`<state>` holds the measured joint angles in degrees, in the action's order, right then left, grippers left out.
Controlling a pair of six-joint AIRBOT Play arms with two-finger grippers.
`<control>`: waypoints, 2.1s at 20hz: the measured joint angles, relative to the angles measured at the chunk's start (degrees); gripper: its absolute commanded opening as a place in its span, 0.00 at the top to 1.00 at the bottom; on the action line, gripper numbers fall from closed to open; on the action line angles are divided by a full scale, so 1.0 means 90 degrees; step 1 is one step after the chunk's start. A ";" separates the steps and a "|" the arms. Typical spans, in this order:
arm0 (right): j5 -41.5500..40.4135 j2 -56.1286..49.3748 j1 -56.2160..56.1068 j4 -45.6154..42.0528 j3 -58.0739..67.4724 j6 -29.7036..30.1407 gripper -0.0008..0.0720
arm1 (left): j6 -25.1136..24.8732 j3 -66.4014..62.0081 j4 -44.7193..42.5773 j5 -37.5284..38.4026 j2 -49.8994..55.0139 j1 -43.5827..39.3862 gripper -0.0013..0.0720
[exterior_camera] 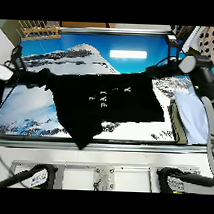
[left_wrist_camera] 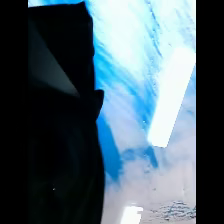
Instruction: Fold the clothes and pants, and hang the long-sleeved shirts on hangers.
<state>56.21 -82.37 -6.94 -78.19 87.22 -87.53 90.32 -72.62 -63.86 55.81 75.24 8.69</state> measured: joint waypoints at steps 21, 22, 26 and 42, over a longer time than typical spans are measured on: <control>0.0131 0.1870 0.0194 0.0911 -0.2356 0.0391 0.34 | -0.0899 0.3475 0.1122 -0.0291 0.0357 0.0748 0.14; 0.0129 0.1880 0.0194 0.0935 -0.2380 0.0391 0.34 | -0.0933 0.3504 0.1163 -0.0369 0.0376 0.0641 0.18; 0.0189 0.1911 0.0301 0.0940 -0.2426 0.0393 0.34 | -0.0986 0.3582 0.1134 -0.0522 0.0410 0.0287 0.97; -0.1037 0.1384 0.3300 0.2652 -0.5787 -0.0697 0.34 | -0.1022 0.3589 0.0733 -0.0444 -0.0561 0.0500 0.97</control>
<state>46.87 -69.91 22.76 -54.33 35.14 -93.80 81.12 -40.32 -57.25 51.81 70.19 13.19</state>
